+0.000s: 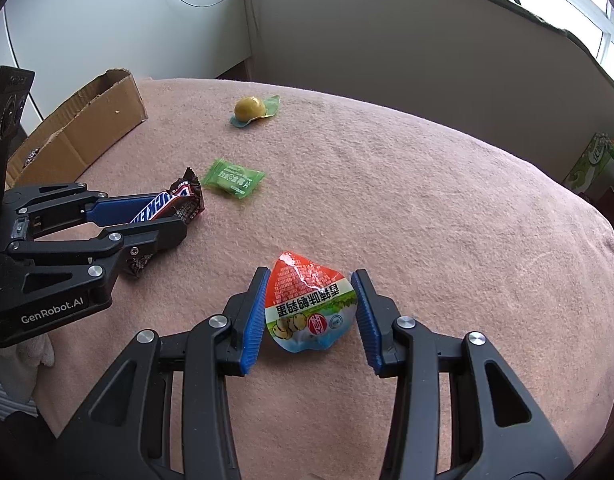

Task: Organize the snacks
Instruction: 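Carry the Snickers bar and pink candy pouch over the box with both tools, then open both tools to drop the Snickers and pink pouch into the box, then move both open tools back over the yellow ball candy and green candy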

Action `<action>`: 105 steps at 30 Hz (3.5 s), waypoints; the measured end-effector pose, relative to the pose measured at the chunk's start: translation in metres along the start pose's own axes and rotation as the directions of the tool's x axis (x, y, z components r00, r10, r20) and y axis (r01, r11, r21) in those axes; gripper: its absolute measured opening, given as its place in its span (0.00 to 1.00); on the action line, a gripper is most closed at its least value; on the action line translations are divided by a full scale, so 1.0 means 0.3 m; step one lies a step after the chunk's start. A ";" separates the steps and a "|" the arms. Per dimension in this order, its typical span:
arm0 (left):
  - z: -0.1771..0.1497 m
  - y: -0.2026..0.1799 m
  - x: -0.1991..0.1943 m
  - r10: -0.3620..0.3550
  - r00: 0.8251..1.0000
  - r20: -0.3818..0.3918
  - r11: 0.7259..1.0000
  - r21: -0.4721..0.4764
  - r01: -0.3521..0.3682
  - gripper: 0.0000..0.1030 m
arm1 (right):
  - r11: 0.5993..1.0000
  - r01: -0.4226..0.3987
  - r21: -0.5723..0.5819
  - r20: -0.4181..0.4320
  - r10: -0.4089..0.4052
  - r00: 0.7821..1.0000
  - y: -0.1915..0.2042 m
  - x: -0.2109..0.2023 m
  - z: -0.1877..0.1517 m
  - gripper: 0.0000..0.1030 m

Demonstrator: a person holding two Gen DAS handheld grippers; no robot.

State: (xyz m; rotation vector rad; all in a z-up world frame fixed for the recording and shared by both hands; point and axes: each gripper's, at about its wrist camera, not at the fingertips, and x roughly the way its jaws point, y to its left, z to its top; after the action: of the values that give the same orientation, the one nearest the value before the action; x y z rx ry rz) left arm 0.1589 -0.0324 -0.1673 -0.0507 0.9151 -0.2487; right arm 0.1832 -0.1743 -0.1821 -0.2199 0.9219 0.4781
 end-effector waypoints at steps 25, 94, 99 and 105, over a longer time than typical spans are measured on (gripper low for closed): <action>-0.039 0.106 -0.286 0.089 0.975 0.203 0.989 -0.134 -0.063 0.26 | 0.998 -0.056 0.026 0.188 0.050 0.981 0.144 -0.228 0.133 0.41; -0.127 0.561 -0.546 0.360 0.896 0.260 0.880 -0.414 -0.234 0.51 | 0.958 -0.198 -0.208 0.183 0.237 0.954 0.610 -0.040 0.552 0.77; -0.106 0.517 -0.548 0.362 0.893 0.268 0.885 -0.400 -0.238 0.51 | 0.975 -0.161 -0.151 0.215 0.192 0.958 0.457 -0.095 0.499 0.77; -0.096 0.462 -0.564 0.355 0.889 0.289 0.894 -0.382 -0.232 0.51 | 0.991 -0.112 -0.075 0.231 0.126 0.965 0.255 -0.136 0.446 0.77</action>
State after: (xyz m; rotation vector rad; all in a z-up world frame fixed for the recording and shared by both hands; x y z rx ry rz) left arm 0.0642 0.1435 -0.0739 -0.2636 0.5852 0.2070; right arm 0.2203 -0.0686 -0.0687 -0.1594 0.6915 0.6306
